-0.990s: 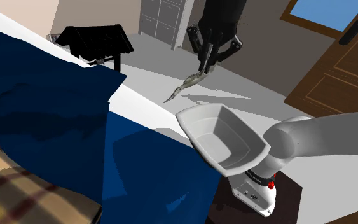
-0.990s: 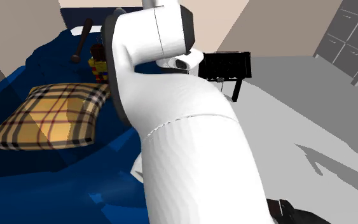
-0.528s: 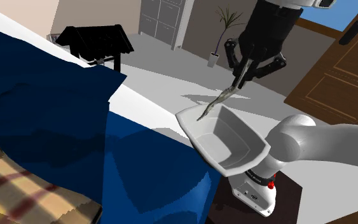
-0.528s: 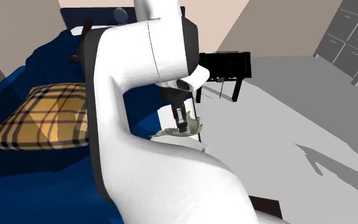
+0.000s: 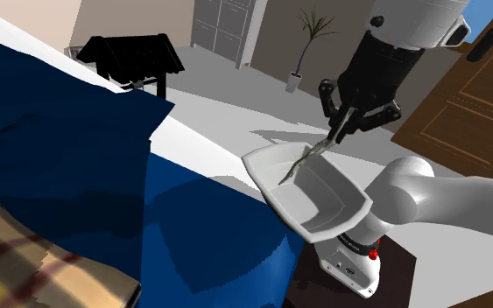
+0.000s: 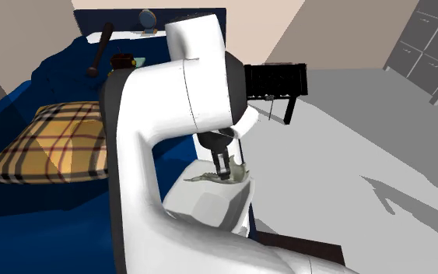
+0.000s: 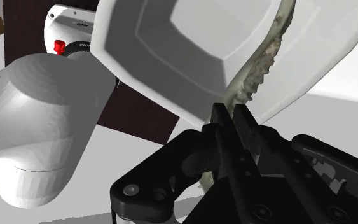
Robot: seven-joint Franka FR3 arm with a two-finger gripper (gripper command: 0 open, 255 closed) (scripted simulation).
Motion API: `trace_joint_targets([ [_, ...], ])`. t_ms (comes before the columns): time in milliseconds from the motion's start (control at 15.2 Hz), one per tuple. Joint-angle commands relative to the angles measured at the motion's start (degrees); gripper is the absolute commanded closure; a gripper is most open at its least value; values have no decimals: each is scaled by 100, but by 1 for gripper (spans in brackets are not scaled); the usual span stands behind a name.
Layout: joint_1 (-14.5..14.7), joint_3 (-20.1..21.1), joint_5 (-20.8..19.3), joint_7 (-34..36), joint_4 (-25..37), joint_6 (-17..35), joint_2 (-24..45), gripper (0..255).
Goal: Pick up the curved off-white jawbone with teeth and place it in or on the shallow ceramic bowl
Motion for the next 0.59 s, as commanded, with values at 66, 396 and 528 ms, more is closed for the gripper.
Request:
trace_joint_targets([
  [66, 48, 80, 87, 2, -288, 181, -114, 255],
  [396, 133, 213, 230, 5, -727, 454, -284, 255],
  [528, 140, 217, 234, 8, -743, 466, -288, 255],
])
